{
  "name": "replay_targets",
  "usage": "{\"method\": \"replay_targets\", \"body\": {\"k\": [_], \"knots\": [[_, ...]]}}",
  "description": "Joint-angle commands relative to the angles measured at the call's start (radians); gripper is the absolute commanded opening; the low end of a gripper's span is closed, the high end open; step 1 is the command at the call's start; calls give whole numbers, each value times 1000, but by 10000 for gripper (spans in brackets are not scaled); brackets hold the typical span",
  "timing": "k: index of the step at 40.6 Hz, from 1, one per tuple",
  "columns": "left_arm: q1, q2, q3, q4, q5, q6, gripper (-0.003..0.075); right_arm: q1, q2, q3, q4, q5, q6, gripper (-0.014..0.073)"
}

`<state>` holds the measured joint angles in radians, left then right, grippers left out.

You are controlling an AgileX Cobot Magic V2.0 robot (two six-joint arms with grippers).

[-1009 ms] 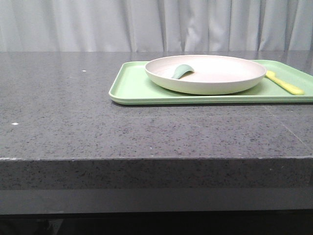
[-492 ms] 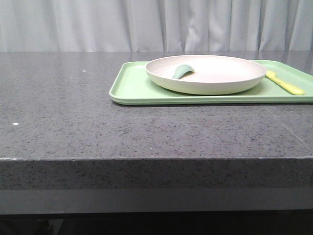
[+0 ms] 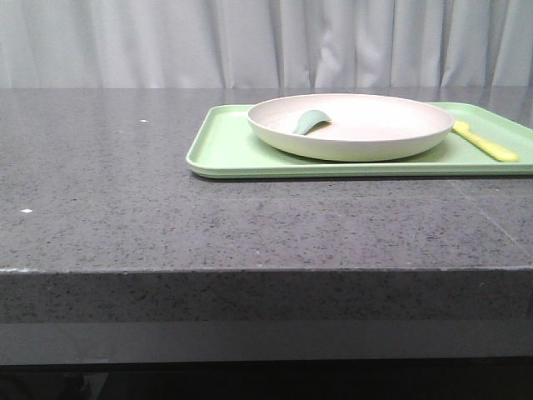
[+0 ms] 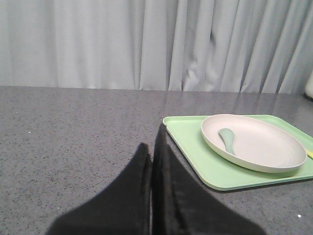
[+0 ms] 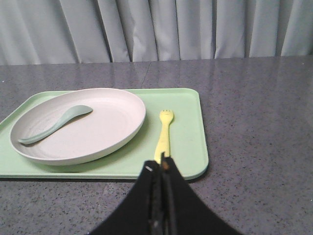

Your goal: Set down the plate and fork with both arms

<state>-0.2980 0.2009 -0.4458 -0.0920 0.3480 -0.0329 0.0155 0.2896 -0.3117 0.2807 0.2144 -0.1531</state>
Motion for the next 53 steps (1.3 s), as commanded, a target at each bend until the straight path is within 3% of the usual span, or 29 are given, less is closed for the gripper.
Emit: {"method": "replay_targets", "body": {"k": [1,22,31,41,53], "knots": [[2,9,-26,-4,-83,0,-18,2,6,-28,5,-90,-10,-69],[2,9,-24,-4,-85,0,-18,2,6,-28,5,-90,-10,-69],[7,-48,60,29,-98,0,-18,2,6,-28,5,-90,-10,-69],[162,-234,254,48,-113,0,-18,2,6,-28,5,-90,-10,-69],[295,-228,413,46,-231,0,-18,2,6,-28,5,-90,-10,-69]]}}
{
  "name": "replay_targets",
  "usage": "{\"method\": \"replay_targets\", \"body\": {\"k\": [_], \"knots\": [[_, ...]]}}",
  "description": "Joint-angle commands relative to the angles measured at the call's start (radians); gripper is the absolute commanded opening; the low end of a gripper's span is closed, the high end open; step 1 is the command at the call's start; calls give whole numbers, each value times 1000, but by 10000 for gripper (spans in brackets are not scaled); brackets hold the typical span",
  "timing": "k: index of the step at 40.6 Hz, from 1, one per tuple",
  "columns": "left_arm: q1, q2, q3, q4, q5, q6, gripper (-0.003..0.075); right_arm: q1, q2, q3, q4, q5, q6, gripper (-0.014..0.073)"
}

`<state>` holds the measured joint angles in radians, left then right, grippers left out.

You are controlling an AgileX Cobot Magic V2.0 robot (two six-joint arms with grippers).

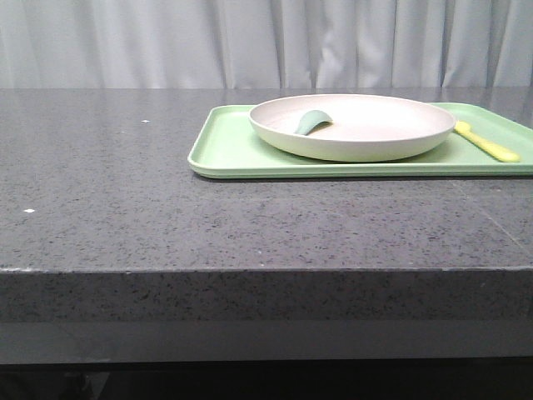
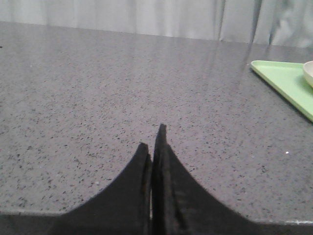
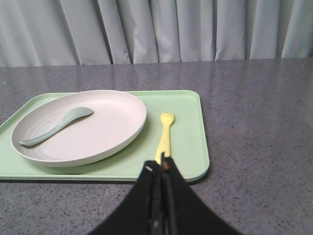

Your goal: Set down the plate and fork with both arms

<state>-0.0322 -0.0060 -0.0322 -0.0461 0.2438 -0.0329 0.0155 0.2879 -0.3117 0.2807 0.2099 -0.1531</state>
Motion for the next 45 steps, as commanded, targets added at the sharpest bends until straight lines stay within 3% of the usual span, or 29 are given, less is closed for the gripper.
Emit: {"method": "replay_targets", "body": {"k": [1,4,45], "knots": [[38,-22,9,0,-143,0,-18,2,7,-28,5,-86,-10,-69],[61,-22,42,0,-186,0,-18,2,7,-28,5,-86,-10,-69],[64,-22,40,0,-156,0,-18,2,7,-28,5,-86,-10,-69]]}}
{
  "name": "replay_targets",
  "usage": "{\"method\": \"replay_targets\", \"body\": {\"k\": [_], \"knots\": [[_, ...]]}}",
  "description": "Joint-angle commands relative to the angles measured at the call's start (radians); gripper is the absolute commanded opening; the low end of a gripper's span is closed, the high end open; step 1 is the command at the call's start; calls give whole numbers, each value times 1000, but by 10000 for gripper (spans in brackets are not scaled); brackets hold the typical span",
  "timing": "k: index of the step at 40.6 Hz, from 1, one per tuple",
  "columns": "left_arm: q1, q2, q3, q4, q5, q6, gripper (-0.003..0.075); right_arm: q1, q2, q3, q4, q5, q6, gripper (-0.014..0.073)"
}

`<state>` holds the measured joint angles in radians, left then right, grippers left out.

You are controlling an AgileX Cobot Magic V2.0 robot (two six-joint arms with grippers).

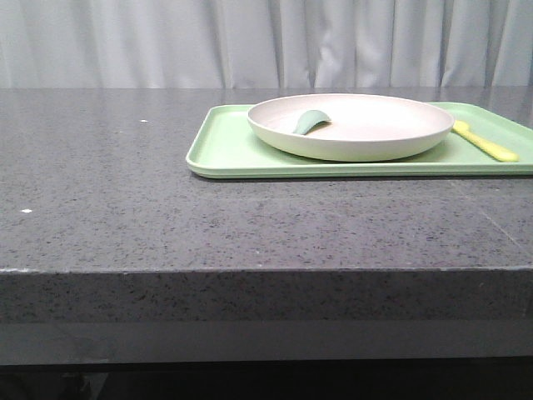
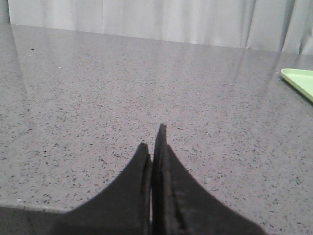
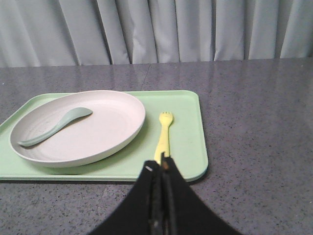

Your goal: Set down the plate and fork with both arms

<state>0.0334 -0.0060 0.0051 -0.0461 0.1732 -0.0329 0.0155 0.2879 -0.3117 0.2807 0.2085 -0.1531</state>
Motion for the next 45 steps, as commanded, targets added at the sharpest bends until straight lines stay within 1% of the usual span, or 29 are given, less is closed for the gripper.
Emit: {"method": "replay_targets", "body": {"k": [1,7,12,16,20,22,29,34,36,37,45], "knots": [[-1,-22,3,0,-86,0,-18,2,7,-28,5,-84,-10,-69],[-1,-22,3,0,-86,0,-18,10,7,-28,2,-84,-10,-69],[-1,-22,3,0,-86,0,-18,12,-3,-23,-78,-84,-7,-69],[-1,-22,3,0,-86,0,-18,12,-38,2,-164,-85,43,-69],[-1,-22,3,0,-86,0,-18,12,-86,55,-209,-85,131,-69],[-1,-22,3,0,-86,0,-18,12,-115,99,-211,-87,153,-69],[-1,-22,3,0,-86,0,-18,12,-206,252,-211,-96,153,-69],[-1,-22,3,0,-86,0,-18,12,-278,320,-211,-99,153,-69],[-1,-22,3,0,-86,0,-18,12,-305,338,-211,-109,153,-69],[-1,-22,3,0,-86,0,-18,10,-321,336,-211,-89,153,-69],[-1,-20,3,0,-86,0,-18,9,-317,336,-211,-85,153,-69]]}}
